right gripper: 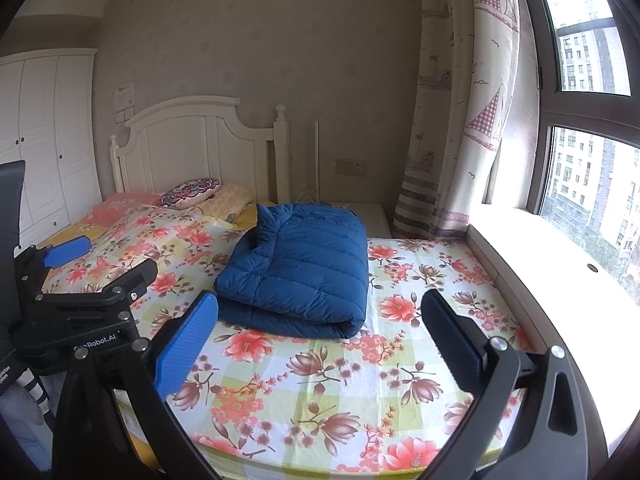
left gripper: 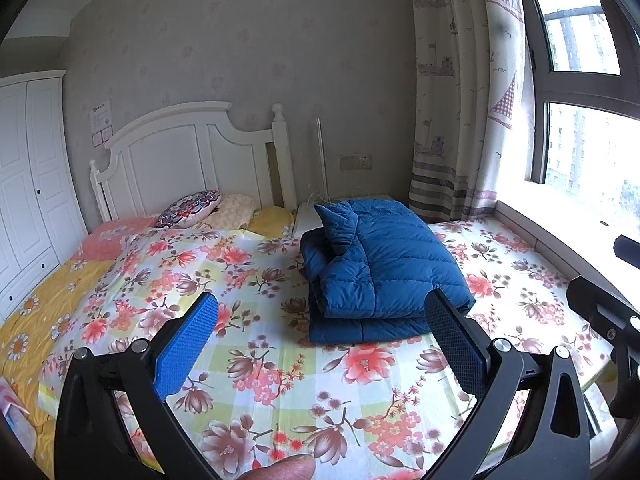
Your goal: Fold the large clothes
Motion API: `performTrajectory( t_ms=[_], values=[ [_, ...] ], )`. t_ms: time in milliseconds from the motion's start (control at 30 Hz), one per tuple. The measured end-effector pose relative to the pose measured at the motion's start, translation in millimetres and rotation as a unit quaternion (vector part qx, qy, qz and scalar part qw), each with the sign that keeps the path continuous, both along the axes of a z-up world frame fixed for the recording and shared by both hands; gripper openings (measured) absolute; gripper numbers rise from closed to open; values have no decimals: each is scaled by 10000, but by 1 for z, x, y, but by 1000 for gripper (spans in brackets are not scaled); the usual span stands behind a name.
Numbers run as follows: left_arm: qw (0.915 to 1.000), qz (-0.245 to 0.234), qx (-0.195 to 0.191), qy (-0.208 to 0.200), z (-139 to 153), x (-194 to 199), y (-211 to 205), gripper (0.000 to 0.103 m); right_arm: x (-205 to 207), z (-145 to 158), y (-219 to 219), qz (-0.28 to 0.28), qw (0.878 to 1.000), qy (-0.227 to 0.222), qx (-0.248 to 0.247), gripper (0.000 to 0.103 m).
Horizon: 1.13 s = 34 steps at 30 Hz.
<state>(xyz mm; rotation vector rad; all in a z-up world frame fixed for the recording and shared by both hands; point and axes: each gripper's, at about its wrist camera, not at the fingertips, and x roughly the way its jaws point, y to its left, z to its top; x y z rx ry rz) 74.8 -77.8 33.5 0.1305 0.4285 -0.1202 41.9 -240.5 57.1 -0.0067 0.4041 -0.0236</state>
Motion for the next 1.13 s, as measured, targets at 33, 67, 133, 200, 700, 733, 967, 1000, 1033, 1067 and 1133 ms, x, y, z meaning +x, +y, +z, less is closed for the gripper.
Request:
performTrajectory(
  t_ms=[33, 67, 133, 200, 700, 733, 967, 1000, 1033, 1067, 1133],
  values=[
    [10000, 2, 7, 22, -2, 4, -1, 99, 2, -1, 0, 18, 10000, -5, -13, 101],
    [10000, 4, 7, 49, -4, 7, -2, 99, 5, -2, 1, 33, 10000, -5, -35, 101],
    [9999, 4, 0, 122, -8, 16, -4, 99, 15, -5, 1, 50, 9999, 57, -73, 101],
    [9998, 9, 9, 189, -12, 24, -5, 99, 25, -8, -1, 57, 9999, 129, -53, 101],
    [9994, 131, 184, 248, -11, 80, -16, 99, 88, -24, -18, 123, 9991, 396, 123, 101],
    [9994, 119, 189, 263, -12, 85, -17, 99, 91, -25, -18, 130, 9990, 416, 120, 101],
    [9975, -313, -26, 640, -41, 127, -15, 99, 125, -39, -28, 196, 9978, 627, 75, 101],
    [9949, -408, 77, 924, -50, 143, -10, 99, 132, -42, -33, 202, 9975, 671, 95, 101],
    [9931, -385, 129, 1096, -56, 158, 1, 99, 136, -44, -37, 197, 9973, 701, 104, 101],
    [9921, -225, 138, 1223, -61, 172, 16, 99, 145, -46, -47, 173, 9968, 775, 76, 101],
    [9880, 213, 152, 1521, -70, 209, 60, 99, 160, -47, -76, 19, 9964, 845, 7, 100]
  ],
)
